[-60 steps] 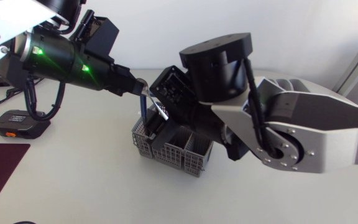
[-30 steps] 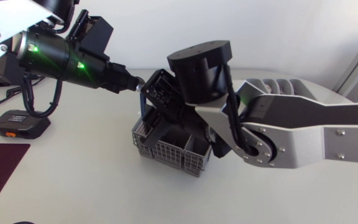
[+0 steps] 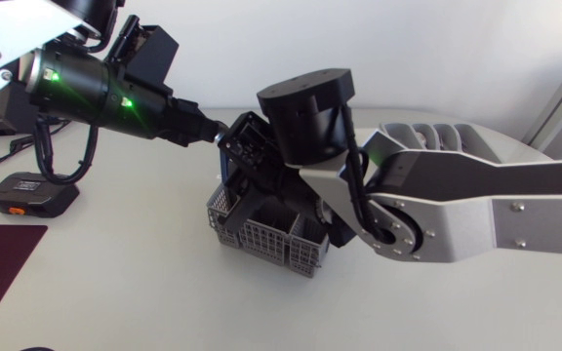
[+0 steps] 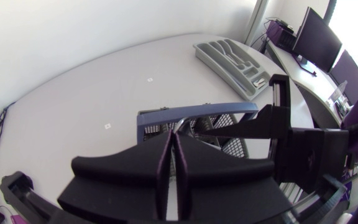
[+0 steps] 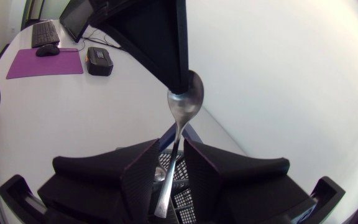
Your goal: Unload the cutlery basket into the drawer organizer.
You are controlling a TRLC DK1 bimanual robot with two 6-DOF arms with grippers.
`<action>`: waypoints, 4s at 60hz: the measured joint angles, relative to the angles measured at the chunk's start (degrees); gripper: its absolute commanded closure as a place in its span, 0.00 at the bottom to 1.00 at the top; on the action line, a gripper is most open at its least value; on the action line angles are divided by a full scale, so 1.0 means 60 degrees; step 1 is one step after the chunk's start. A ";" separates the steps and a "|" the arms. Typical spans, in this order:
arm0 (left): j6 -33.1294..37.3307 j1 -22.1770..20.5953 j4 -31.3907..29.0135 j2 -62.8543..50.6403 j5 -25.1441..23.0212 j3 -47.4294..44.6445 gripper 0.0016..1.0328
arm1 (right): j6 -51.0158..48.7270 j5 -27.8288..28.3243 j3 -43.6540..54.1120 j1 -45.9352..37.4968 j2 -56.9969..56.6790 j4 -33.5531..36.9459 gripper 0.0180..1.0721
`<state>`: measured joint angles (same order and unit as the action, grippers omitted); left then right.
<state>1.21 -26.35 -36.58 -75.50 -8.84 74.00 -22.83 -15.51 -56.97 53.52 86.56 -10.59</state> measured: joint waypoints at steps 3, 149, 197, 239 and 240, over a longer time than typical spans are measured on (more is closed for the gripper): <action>-0.0007 0.0000 0.0000 0.0000 0.0000 0.0000 0.97 | 0.0004 0.0000 -0.0004 0.0000 0.0004 -0.0011 0.74; 0.0882 0.0503 0.0146 0.0885 0.0128 -0.1104 0.34 | -0.7508 0.8990 0.1071 -1.0520 -0.3315 0.9209 0.94; 0.0914 0.0255 0.0470 0.0889 0.0310 -0.1504 0.34 | -1.3504 0.7923 -0.4051 -1.3905 0.3770 1.0193 0.94; 0.0914 0.0171 0.0681 0.0889 0.0342 -0.1727 0.34 | -1.5030 0.6247 -0.5621 -1.4553 0.5778 0.8845 0.87; 0.0914 0.0171 0.0685 0.0889 0.0342 -0.1730 0.34 | -1.5034 0.6229 -0.5577 -1.4553 0.5778 0.8754 0.85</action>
<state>6.70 -25.32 -32.47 -70.17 -6.79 63.61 -113.03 21.87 -90.43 -33.80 121.23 41.93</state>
